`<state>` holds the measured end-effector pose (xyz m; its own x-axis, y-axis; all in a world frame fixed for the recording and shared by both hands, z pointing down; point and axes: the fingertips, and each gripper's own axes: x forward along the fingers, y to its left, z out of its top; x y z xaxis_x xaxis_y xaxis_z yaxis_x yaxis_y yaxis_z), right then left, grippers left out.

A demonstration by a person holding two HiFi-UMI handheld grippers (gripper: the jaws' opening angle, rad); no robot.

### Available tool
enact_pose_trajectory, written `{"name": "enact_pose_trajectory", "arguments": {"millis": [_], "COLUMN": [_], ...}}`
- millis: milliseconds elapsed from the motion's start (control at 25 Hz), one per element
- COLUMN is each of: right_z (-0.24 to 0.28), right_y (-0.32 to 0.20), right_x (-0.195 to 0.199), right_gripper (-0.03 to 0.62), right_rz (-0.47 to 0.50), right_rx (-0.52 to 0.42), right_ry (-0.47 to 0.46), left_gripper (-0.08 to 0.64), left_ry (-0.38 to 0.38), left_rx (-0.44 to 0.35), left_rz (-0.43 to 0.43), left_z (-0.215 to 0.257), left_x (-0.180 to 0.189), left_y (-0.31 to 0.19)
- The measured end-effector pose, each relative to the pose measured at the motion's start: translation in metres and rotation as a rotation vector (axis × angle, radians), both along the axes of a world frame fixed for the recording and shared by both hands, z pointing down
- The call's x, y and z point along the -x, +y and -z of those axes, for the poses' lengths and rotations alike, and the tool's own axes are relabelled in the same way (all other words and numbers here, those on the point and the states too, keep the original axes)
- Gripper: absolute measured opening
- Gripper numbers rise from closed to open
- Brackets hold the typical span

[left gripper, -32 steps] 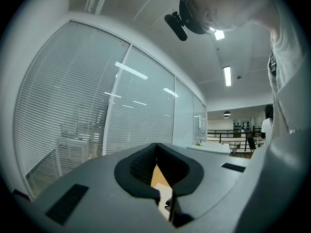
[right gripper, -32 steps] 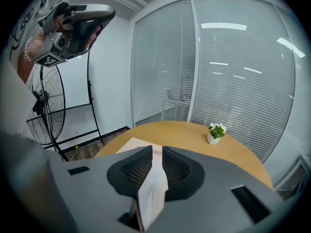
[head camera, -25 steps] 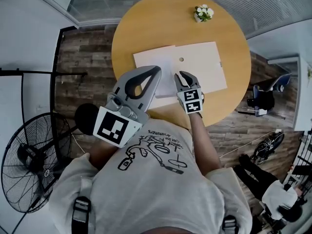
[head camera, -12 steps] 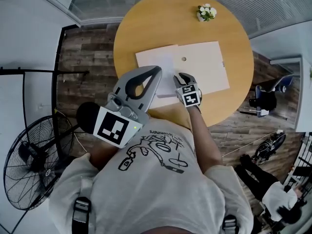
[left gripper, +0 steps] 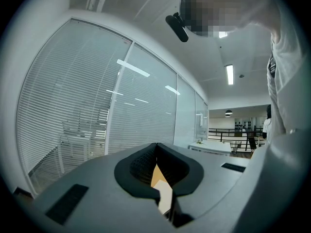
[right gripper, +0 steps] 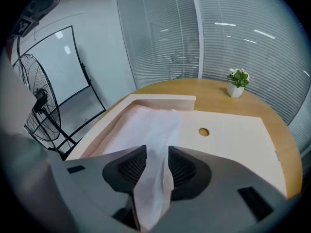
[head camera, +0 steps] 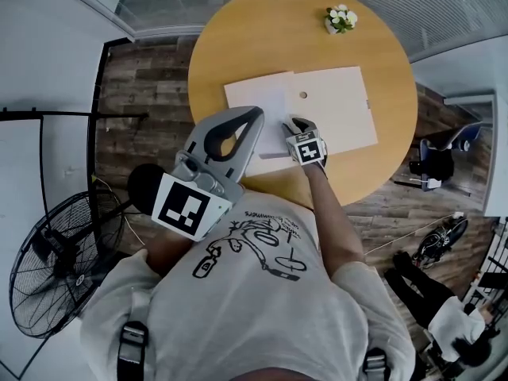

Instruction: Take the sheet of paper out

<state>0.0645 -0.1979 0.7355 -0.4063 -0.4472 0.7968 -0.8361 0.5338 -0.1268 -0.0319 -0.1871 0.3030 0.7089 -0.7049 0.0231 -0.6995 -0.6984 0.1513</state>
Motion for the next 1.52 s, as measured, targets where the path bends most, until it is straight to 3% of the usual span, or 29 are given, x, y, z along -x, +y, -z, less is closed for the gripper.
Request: {"name": "enact_pose_trajectory", "arguments": {"millis": [800,1520], "right_z": [-0.039,-0.037], "right_y": [-0.002,-0.01], "right_x": [-0.005,-0.018], "right_gripper": [0.156,0.018], "right_rz": [-0.006,-0.071], "right_rx": [0.161,0.167], "right_ry": [0.031,0.054], "left_gripper": [0.021,0.021], "left_ry": [-0.009,-0.01], "left_rx": [0.02,0.011], "left_rz": [0.011,0.025], "left_z": [-0.003,0.002], "left_x": [0.001,0.007], "left_y": [-0.007,-0.005]}}
